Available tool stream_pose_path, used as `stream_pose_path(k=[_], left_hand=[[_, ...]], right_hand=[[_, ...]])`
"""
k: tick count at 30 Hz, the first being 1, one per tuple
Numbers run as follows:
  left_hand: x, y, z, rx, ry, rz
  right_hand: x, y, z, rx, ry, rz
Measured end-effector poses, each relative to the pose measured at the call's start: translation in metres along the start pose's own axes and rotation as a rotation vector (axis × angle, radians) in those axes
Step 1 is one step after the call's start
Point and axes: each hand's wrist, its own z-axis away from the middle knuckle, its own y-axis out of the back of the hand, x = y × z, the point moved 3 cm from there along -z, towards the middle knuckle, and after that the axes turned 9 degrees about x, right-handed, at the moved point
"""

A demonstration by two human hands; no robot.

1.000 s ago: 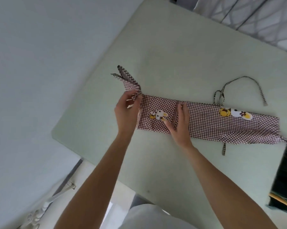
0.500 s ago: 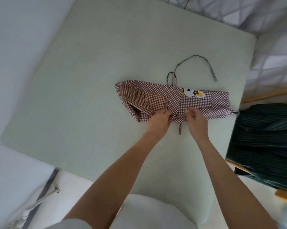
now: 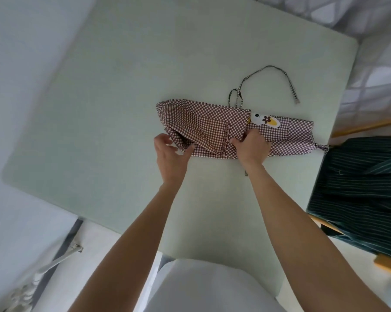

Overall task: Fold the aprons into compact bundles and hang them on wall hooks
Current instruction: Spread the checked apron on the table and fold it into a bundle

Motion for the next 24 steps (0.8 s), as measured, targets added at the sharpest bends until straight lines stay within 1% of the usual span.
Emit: stream_pose_path(k=[2, 3, 4, 6, 8, 11, 13, 14, 16, 17, 19, 22, 24], left_hand=[[0.0, -0.004, -0.004, 0.028, 0.014, 0.014], [0.0, -0.005, -0.005, 0.034, -0.01, 0.021], [-0.002, -0.005, -0.006, 0.027, -0.069, 0.025], [-0.006, -0.003, -0.007, -0.02, -0.258, 0.021], [-0.011, 0.0, -0.007, -0.109, -0.468, -0.047], [-0.016, 0.001, -0.006, -0.212, -0.777, -0.223], [-0.016, -0.002, -0.006, -0.246, -0.883, -0.298], [-0.016, -0.005, -0.006, -0.26, -0.89, -0.321], [-0.015, -0.009, -0.006, -0.28, -0.821, -0.331], [-0.014, -0.009, -0.006, -0.287, -0.791, -0.329], [-0.01, -0.012, -0.005, -0.294, -0.787, -0.339], [-0.008, -0.017, -0.004, -0.312, -0.804, -0.393], [-0.009, -0.019, -0.005, -0.336, -0.809, -0.436]], right_hand=[[0.002, -0.004, -0.003, -0.052, -0.067, -0.12], [0.002, -0.003, -0.005, -0.068, -0.082, -0.188], [0.004, 0.001, -0.007, -0.077, -0.089, -0.254], [0.011, 0.02, -0.012, -0.064, -0.083, -0.364], [0.033, 0.047, -0.018, -0.007, -0.094, -0.416], [0.091, 0.075, -0.024, 0.068, -0.184, -0.343], [0.122, 0.073, -0.026, 0.035, -0.231, -0.261], [0.133, 0.069, -0.028, 0.006, -0.247, -0.245], [0.14, 0.063, -0.032, -0.026, -0.232, -0.258], [0.139, 0.063, -0.034, -0.017, -0.22, -0.274], [0.14, 0.068, -0.04, 0.05, -0.194, -0.27], [0.144, 0.074, -0.05, 0.154, -0.146, -0.171], [0.147, 0.072, -0.056, 0.16, -0.145, -0.117]])
